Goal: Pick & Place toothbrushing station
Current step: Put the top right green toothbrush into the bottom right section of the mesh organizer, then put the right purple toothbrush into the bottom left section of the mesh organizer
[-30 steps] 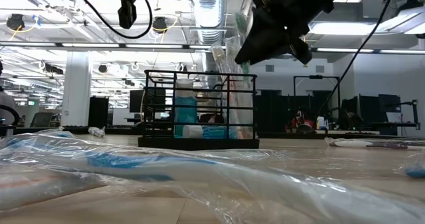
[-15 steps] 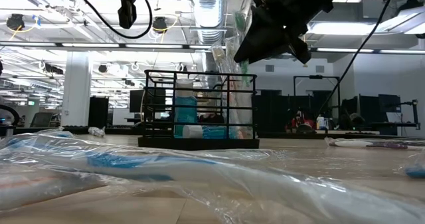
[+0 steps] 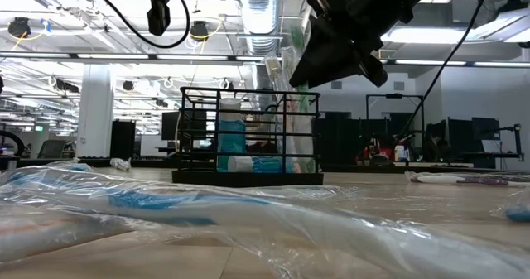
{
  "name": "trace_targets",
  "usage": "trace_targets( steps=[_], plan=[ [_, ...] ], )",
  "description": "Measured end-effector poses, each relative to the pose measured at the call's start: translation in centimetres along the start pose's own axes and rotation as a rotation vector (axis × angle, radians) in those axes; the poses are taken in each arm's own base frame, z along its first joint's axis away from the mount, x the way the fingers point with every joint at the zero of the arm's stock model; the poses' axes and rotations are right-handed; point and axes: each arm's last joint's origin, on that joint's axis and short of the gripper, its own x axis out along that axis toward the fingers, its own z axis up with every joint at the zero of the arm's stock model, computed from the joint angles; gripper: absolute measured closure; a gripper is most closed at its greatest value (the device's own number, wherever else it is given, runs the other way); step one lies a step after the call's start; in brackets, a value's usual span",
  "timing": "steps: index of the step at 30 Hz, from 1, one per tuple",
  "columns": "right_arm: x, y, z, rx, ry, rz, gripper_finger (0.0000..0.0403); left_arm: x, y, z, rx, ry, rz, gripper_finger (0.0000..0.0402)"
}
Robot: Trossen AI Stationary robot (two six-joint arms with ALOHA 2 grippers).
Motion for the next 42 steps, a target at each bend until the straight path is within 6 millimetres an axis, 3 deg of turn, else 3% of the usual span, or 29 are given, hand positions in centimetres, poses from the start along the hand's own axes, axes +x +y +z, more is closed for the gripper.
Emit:
trace_targets(
  steps=[19, 42],
  plan=[
    [-0.5, -0.2, 0.0, 0.038, 0.078, 0.022, 0.0160, 0.0, 0.0, 0.0, 0.000, -0.007, 0.008, 0.0401],
    [-4.4, -0.5, 3.3, 0.028, 0.164, 0.119, 0.0154, 0.0, 0.0, 0.0, 0.003, -0.008, 0.009, 0.0401]
  ],
)
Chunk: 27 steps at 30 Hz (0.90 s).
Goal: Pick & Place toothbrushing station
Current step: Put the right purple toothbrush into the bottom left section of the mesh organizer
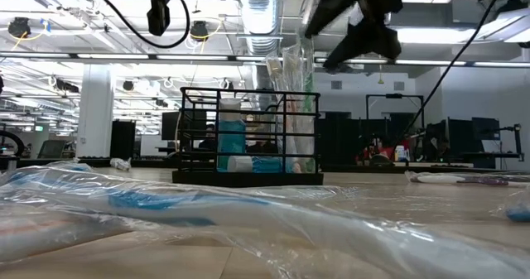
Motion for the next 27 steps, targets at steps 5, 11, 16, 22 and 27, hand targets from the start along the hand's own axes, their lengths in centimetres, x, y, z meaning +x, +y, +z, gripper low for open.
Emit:
trace_targets(
  steps=[5, 11, 16, 22, 27],
  plan=[
    [-1.5, -0.5, 0.6, -0.042, 0.063, -0.023, 0.0154, 0.0, 0.0, 0.0, 0.000, 0.001, 0.001, 0.0401],
    [-3.9, -2.1, 1.0, -0.099, 0.149, -0.120, 0.0154, 0.0, 0.0, 0.0, 0.005, 0.000, 0.000, 0.0401],
    [-5.7, -3.5, 1.0, -0.136, 0.212, -0.183, 0.0154, 0.0, 0.0, 0.0, 0.013, 0.001, 0.000, 0.0401],
    [-6.9, -5.1, 0.5, -0.229, 0.352, -0.261, 0.0154, 0.0, 0.0, 0.0, 0.035, 0.000, 0.000, 0.0401],
    [-7.2, -6.9, 0.4, -0.215, 0.449, -0.377, 0.0155, 0.0, 0.0, 0.0, 0.039, 0.000, 0.001, 0.0401]
  ],
)
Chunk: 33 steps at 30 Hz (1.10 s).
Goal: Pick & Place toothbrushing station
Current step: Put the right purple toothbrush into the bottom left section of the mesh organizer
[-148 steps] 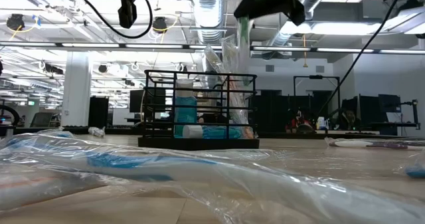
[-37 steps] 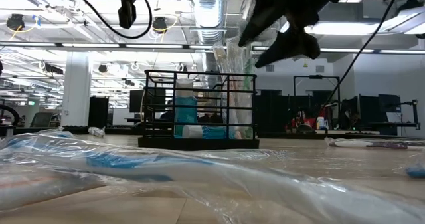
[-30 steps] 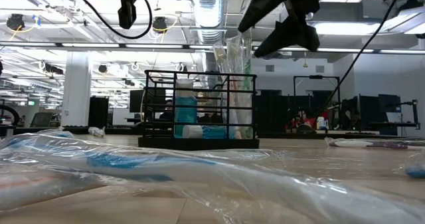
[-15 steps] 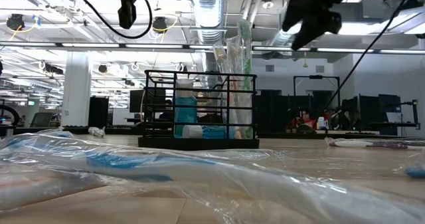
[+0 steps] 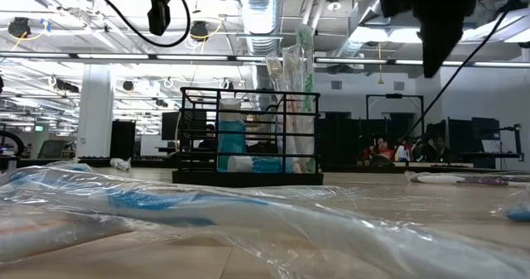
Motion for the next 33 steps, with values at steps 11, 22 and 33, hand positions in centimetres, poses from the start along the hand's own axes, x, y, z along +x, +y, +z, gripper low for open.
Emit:
trace_targets(
  steps=[11, 22, 33],
  plan=[
    [4.2, -3.7, -2.0, 0.147, 0.056, 0.087, 0.0226, 0.0, 0.0, 0.0, 0.019, 0.000, 0.001, 0.0401],
    [7.1, -6.6, -5.6, 0.253, 0.145, 0.015, 0.0286, 0.0, 0.1, 0.0, 0.025, -0.002, 0.004, 0.0401],
    [9.2, -6.5, -6.9, 0.232, 0.081, -0.007, 0.0280, 0.0, 0.0, 0.0, 0.026, -0.001, 0.003, 0.0401]
  ],
)
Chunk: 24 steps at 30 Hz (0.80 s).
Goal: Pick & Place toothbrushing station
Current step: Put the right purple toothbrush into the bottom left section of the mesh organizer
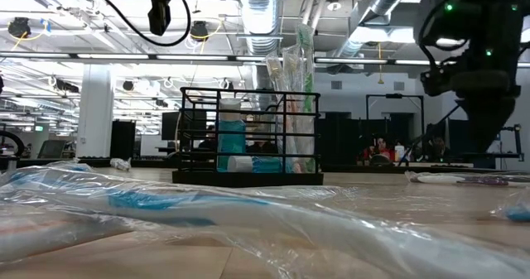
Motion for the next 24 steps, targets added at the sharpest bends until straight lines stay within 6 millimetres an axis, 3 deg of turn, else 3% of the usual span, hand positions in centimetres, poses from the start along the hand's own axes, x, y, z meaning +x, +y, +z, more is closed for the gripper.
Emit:
trace_targets(
  steps=[10, 24],
  plan=[
    [0.5, -1.8, -2.2, 0.115, 0.006, 0.078, 0.0280, 0.0, 0.0, 0.0, -0.004, 0.000, 0.000, 0.0401],
    [1.0, -2.0, -2.0, 0.201, 0.028, 0.037, 0.0279, 0.0, 0.0, 0.0, -0.005, -0.001, 0.001, 0.0401]
  ],
)
